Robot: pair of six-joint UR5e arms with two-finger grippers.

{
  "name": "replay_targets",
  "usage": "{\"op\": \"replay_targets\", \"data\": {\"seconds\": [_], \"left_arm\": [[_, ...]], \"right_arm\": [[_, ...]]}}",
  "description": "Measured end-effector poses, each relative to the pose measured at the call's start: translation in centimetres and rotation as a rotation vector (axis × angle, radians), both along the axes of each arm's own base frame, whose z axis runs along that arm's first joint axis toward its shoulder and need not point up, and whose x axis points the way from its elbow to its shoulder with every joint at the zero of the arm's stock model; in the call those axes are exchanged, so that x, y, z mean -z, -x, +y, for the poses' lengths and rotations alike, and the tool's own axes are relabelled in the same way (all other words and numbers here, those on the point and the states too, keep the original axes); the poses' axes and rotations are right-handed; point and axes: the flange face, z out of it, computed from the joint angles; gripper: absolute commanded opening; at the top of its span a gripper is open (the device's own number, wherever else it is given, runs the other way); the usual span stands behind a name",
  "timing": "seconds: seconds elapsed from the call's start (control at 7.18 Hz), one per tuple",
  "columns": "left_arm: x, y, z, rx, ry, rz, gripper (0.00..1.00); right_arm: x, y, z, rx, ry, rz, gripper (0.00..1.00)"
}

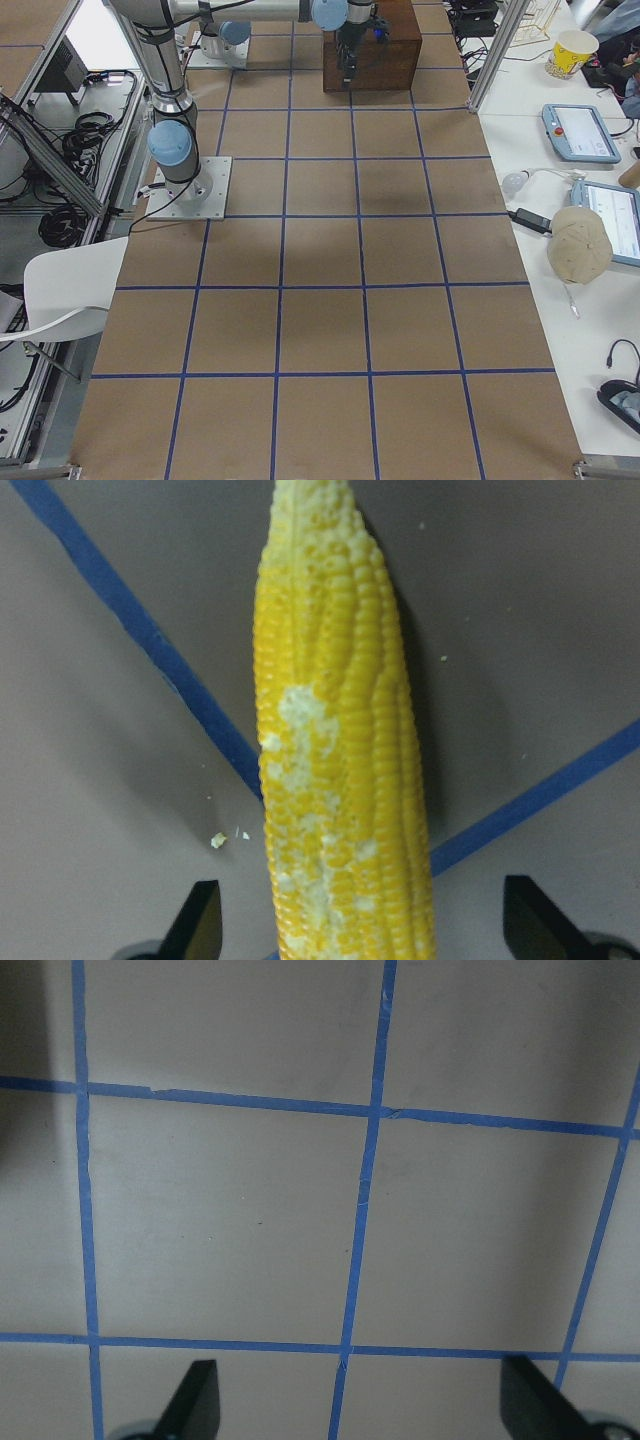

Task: Open drawer and put corn inside
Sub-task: 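Lower the left gripper over the yellow corn cob and grasp it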

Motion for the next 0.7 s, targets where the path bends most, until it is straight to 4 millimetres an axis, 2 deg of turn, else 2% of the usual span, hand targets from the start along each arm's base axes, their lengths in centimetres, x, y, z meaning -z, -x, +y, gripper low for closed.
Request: {"op": "replay_targets", "data": {"seconds": [0.14,0.42,0.56,0.7], "left_arm": [[0.37,-0.15,0.07,-0.002,-0.004,0.004,1.00],[0.77,-0.27,-0.03,-0.006,-0.008,0.006,0.90],[0.73,-0.34,-0.13,-0.008,-0.007,0.004,0.51],[0.62,-0.40,-0.20,-0.007,-0.006,0.003,0.23]], "right_arm": [[0.00,0.00,0.00,0.000,0.000,0.000,1.00],[0.00,0.00,0.00,0.000,0.000,0.000,1.00],[0.00,0.00,0.00,0.000,0.000,0.000,1.00],[0.00,0.00,0.00,0.000,0.000,0.000,1.00]]}}
